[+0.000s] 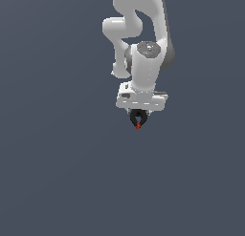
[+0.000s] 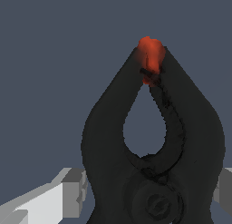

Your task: Pick up the object and move it to a goal position.

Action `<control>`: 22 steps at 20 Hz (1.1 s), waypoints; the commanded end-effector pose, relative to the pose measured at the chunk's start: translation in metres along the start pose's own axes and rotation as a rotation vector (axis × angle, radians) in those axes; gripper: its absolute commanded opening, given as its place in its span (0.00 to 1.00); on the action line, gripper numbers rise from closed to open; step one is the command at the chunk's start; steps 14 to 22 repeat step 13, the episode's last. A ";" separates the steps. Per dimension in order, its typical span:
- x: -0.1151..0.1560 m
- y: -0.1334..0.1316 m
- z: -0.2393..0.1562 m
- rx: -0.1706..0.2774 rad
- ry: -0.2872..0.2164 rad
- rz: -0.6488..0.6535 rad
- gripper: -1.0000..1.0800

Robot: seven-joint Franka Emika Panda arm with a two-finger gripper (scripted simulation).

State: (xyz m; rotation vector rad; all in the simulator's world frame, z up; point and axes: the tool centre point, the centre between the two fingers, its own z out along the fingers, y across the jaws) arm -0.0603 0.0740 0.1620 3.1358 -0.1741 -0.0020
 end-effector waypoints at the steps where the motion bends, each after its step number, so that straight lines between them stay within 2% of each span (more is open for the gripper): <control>1: -0.008 -0.009 -0.017 0.000 0.001 0.001 0.00; 10: -0.022 -0.028 -0.051 0.000 0.001 0.001 0.00; 22: -0.023 -0.029 -0.054 0.001 0.001 0.001 0.00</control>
